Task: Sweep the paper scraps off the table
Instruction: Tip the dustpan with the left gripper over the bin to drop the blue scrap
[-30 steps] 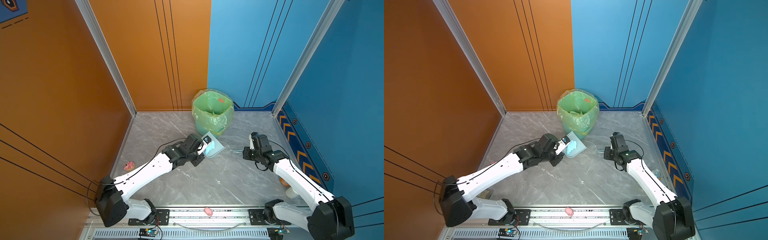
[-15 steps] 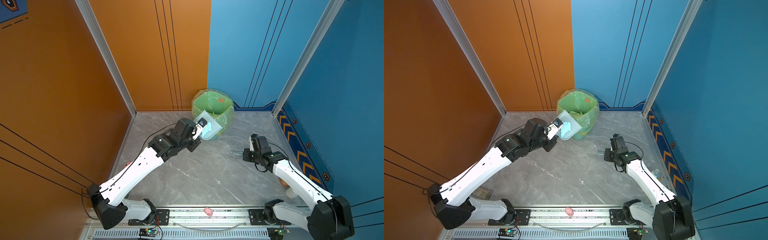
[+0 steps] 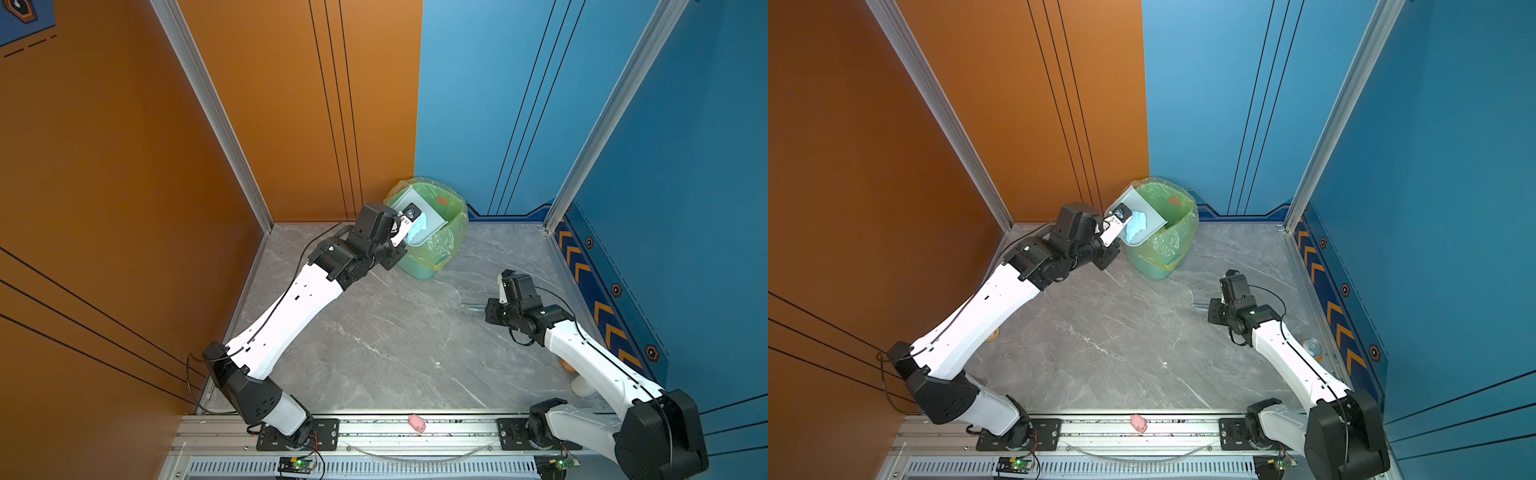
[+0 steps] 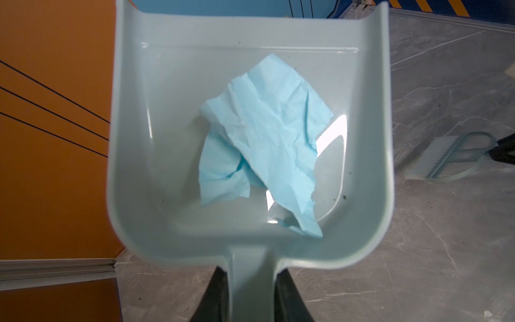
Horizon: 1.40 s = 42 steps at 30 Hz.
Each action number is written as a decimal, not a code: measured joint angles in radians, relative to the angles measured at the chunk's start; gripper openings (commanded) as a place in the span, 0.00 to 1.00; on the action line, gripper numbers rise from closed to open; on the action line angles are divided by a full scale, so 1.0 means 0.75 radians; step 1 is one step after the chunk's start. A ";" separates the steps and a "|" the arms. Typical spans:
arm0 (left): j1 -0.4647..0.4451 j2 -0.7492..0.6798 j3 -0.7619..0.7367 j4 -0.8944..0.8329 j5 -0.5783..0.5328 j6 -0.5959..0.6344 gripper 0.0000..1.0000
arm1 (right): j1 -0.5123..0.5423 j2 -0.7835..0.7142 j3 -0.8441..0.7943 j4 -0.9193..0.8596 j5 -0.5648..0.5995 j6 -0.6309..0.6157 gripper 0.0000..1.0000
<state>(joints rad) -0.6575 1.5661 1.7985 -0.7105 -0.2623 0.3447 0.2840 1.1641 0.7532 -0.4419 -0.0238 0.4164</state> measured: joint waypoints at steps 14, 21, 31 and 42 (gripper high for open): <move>0.100 0.368 0.436 0.003 -0.091 0.240 0.00 | -0.020 -0.040 -0.046 0.009 -0.004 0.001 0.00; 0.131 0.517 0.613 0.000 -0.109 0.319 0.00 | -0.041 -0.105 -0.078 0.009 -0.004 0.005 0.00; 0.134 0.709 0.808 0.001 -0.258 0.491 0.00 | -0.050 -0.140 -0.086 0.006 -0.004 0.005 0.00; 0.108 0.784 0.811 0.087 -0.503 0.905 0.00 | -0.057 -0.149 -0.087 0.006 -0.004 0.004 0.00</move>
<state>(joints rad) -0.5762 2.1544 2.4065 -0.6453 -0.6395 1.0233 0.2409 1.0527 0.6880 -0.4374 -0.0265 0.4194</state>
